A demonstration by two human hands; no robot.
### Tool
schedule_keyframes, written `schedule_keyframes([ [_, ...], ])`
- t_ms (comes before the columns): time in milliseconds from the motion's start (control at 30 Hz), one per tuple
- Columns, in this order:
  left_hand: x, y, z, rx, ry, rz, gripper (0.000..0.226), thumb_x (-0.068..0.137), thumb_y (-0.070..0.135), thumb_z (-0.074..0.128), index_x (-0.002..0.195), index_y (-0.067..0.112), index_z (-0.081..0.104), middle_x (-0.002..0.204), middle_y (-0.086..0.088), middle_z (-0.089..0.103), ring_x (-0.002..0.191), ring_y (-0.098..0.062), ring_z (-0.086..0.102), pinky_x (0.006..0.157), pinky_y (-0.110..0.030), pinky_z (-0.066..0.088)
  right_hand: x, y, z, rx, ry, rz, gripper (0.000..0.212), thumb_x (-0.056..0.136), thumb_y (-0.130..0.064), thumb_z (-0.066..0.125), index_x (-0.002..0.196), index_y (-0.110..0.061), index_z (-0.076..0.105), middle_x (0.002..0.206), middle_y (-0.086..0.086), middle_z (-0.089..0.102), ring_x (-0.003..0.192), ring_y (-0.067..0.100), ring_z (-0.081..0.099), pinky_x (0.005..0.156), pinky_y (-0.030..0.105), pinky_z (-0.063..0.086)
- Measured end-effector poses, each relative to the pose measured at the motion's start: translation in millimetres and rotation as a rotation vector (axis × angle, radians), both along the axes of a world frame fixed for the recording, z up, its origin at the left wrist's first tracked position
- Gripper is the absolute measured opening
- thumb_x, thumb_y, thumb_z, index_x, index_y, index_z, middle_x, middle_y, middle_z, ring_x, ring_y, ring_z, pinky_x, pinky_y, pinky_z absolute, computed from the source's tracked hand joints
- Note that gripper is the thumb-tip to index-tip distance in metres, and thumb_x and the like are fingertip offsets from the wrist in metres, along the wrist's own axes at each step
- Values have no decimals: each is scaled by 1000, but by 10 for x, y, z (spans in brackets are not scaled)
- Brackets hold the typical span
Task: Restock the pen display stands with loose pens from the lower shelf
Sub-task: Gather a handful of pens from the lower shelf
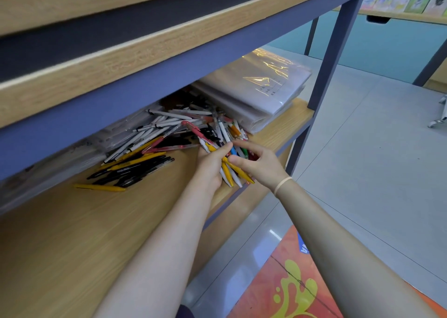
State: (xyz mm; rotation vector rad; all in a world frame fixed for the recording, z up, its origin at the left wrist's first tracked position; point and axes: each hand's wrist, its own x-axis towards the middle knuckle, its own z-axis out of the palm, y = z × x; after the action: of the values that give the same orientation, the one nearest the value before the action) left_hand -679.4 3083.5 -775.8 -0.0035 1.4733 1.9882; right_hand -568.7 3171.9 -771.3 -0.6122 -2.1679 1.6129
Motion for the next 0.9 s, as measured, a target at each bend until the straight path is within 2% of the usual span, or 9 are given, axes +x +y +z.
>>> schedule_keyframes([
  [100,52,-131,45,-24,-14,-17,38,88,-3,71,124,-3,57,96,-18,72,70,-24,75,56,-34,59,26,-65,50,34,-19,-9,59,77,-46,78,132,-29,62,134,-17,55,126,-2,45,102,20,33],
  [233,143,-451,45,-70,-40,-61,41,88,0,72,127,-1,57,106,-20,72,86,-28,75,74,-43,63,93,-137,140,128,-64,1,68,76,-58,68,134,-24,61,142,-7,54,131,4,44,108,25,33],
  [333,211,-753,63,-70,-74,-73,39,89,3,72,126,-3,59,98,-18,73,78,-26,74,65,-37,62,98,-221,212,188,-93,-29,50,87,-48,67,129,-19,65,134,-6,60,125,6,49,101,22,34],
  [433,272,-1046,67,-59,-133,-52,43,90,7,72,129,-5,57,90,-15,71,71,-23,73,60,-32,59,77,-406,270,198,-95,-92,28,96,-34,62,115,-17,72,118,-5,69,111,9,60,96,27,46],
  [567,445,-1338,125,18,-183,-39,39,93,6,67,129,-5,58,85,-10,72,69,-18,72,59,-29,59,79,-811,292,-39,-117,-25,19,99,-24,58,107,-14,71,95,5,72,84,20,69,81,33,59],
  [667,581,-1468,90,95,-185,-56,35,94,2,62,129,-3,59,100,-16,75,86,-24,75,82,-42,62,105,-1140,232,-219,-142,68,24,99,-22,59,121,-15,66,93,3,70,79,11,67,75,23,57],
  [733,630,-1536,45,108,-189,-61,35,93,1,63,128,-3,60,107,-20,72,91,-27,74,88,-46,60,118,-1245,182,-287,-136,86,25,97,-21,62,122,-19,66,97,3,71,84,12,67,77,25,57],
  [800,648,-1602,47,115,-185,-58,39,88,5,69,125,-3,62,104,-18,73,89,-27,74,80,-40,62,131,-1263,153,-373,-128,71,23,95,-17,65,118,-18,68,98,4,71,85,15,65,80,28,56],
  [900,634,-1680,91,127,-166,-57,52,73,15,76,121,-1,65,99,-16,75,84,-27,75,70,-36,62,125,-1301,130,-477,-119,83,20,93,-11,66,112,-14,71,96,2,72,80,11,64,75,25,53],
])
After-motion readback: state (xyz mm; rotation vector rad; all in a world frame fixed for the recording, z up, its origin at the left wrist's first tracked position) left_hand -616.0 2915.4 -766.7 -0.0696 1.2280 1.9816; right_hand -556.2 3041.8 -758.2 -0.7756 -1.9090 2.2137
